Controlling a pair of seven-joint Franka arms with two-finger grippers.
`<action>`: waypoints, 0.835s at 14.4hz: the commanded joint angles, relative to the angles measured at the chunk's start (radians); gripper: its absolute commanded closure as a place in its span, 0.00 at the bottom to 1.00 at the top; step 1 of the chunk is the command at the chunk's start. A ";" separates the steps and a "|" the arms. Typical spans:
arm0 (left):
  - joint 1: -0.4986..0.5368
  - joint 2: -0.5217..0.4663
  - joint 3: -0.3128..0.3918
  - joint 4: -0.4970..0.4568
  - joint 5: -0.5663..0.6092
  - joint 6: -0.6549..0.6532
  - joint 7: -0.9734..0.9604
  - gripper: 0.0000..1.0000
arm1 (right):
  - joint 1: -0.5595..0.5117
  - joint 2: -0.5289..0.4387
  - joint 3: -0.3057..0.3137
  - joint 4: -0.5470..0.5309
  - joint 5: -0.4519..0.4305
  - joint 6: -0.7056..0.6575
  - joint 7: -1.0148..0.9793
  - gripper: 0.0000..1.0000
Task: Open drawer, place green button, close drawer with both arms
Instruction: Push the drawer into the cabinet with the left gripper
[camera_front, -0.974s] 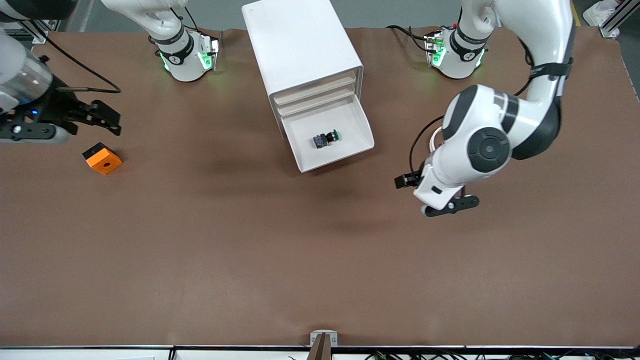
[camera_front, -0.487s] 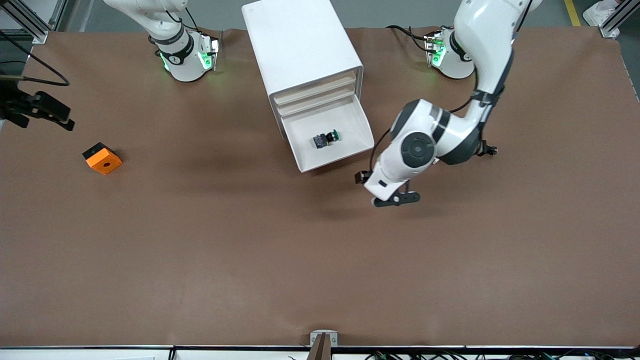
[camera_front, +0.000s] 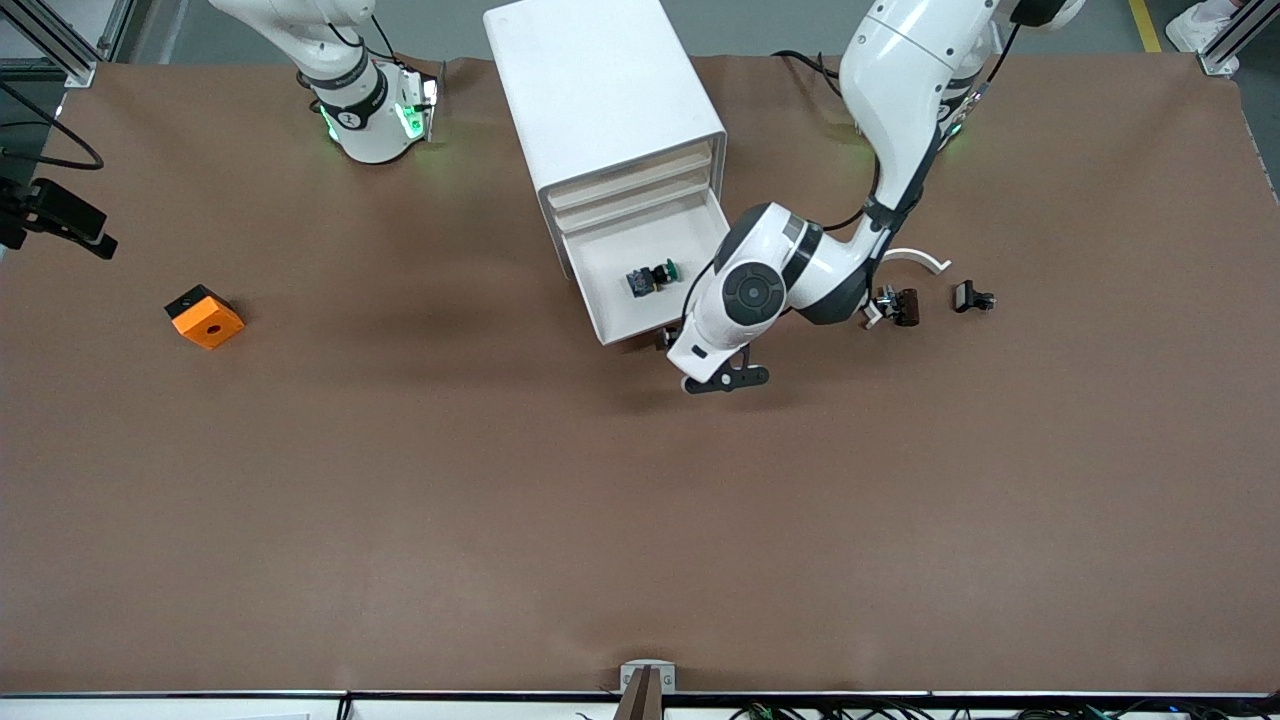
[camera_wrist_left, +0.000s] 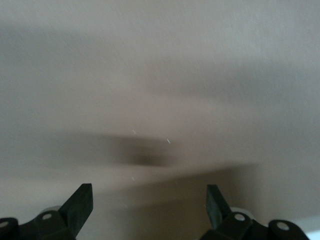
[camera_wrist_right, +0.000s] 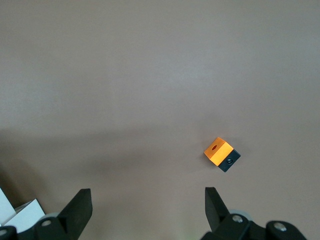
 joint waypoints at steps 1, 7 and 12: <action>-0.009 -0.007 -0.035 -0.002 -0.016 -0.026 -0.076 0.00 | -0.015 -0.001 0.017 0.013 -0.015 -0.010 -0.006 0.00; -0.056 -0.008 -0.109 -0.039 -0.016 -0.028 -0.194 0.00 | -0.025 0.011 0.017 0.042 -0.009 -0.003 0.000 0.00; -0.125 0.003 -0.111 -0.039 -0.016 -0.028 -0.277 0.00 | -0.009 0.019 0.019 0.042 0.001 -0.012 0.006 0.00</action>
